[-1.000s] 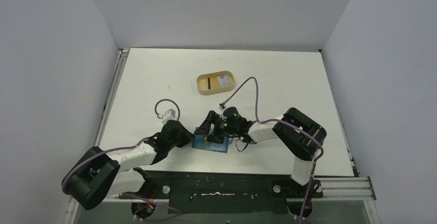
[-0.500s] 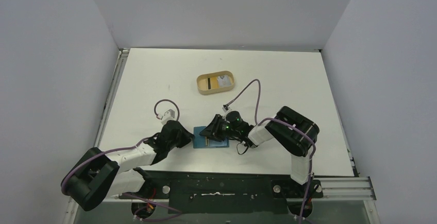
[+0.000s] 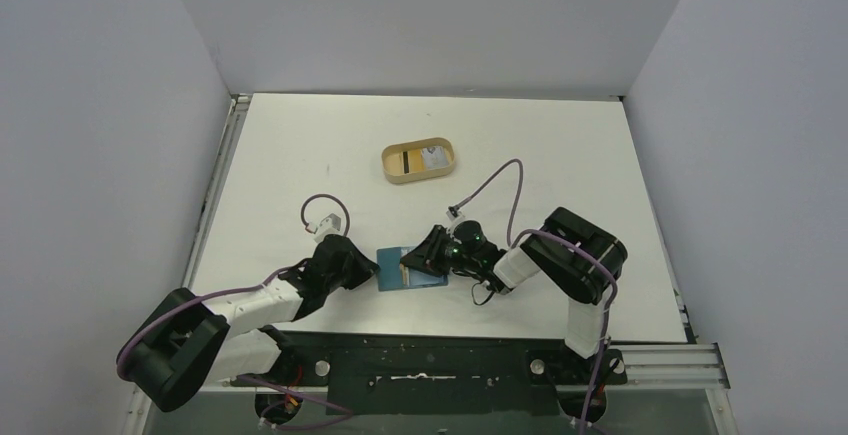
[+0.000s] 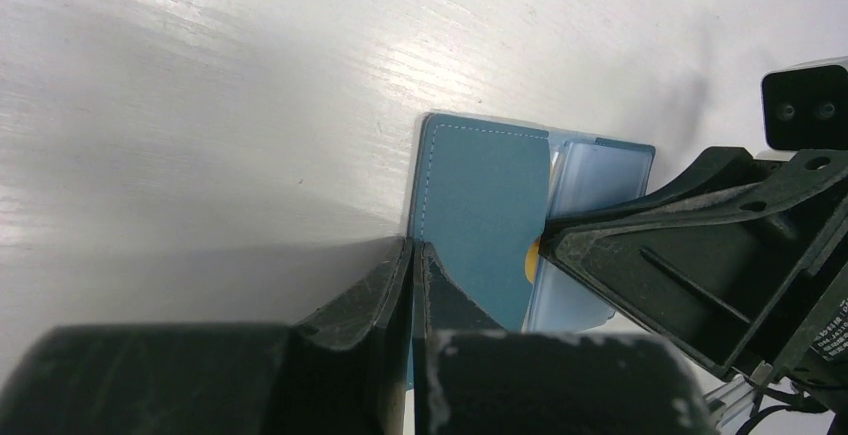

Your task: Take the credit cards out of the card holder

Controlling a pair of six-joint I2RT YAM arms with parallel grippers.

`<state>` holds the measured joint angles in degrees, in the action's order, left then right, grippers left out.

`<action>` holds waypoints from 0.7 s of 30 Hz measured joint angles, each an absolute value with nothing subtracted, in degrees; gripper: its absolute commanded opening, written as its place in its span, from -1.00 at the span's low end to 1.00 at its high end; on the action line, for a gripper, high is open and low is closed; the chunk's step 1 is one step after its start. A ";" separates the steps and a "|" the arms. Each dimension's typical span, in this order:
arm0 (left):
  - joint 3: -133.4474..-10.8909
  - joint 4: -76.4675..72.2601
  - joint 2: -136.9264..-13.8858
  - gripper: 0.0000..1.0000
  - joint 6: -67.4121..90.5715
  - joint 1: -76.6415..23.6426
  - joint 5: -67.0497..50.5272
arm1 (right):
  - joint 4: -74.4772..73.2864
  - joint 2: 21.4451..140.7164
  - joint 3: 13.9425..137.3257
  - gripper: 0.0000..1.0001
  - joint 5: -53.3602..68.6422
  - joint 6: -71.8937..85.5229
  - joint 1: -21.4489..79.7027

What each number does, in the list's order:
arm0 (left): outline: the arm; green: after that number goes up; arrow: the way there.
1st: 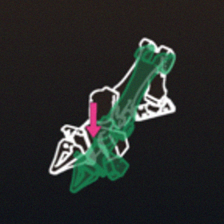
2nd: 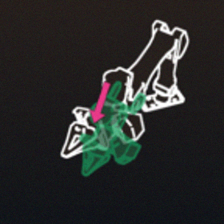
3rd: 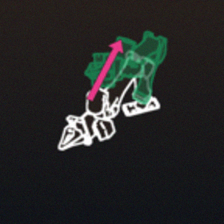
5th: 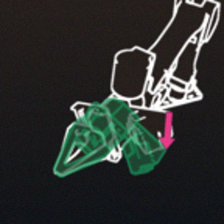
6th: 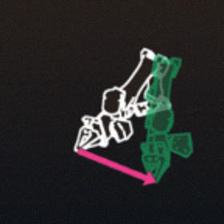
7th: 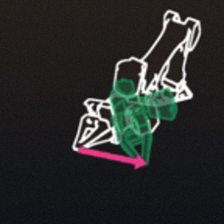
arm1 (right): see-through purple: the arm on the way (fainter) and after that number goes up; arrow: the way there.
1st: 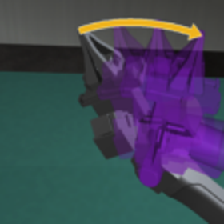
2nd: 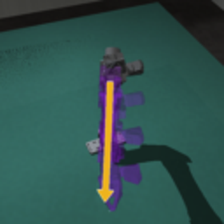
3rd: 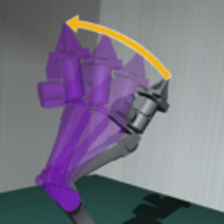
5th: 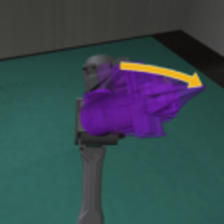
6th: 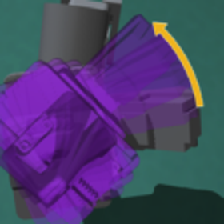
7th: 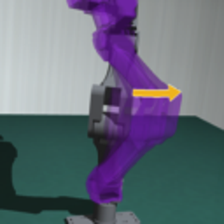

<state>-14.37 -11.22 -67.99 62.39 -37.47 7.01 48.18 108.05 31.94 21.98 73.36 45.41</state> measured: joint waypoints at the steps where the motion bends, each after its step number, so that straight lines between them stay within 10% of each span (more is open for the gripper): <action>1: -14.37 -11.16 -67.94 -1.00 62.41 -37.47 6.98 | 48.51 107.87 31.46 -0.82 22.09 73.32 45.06; 11: -14.37 -11.09 -67.94 -1.00 62.43 -37.47 6.87 | 49.80 108.38 32.01 -0.19 24.47 73.17 43.44; 21: -14.37 -11.16 -68.10 -1.00 62.48 -37.45 6.85 | 43.94 107.81 35.48 -0.12 26.33 70.22 43.64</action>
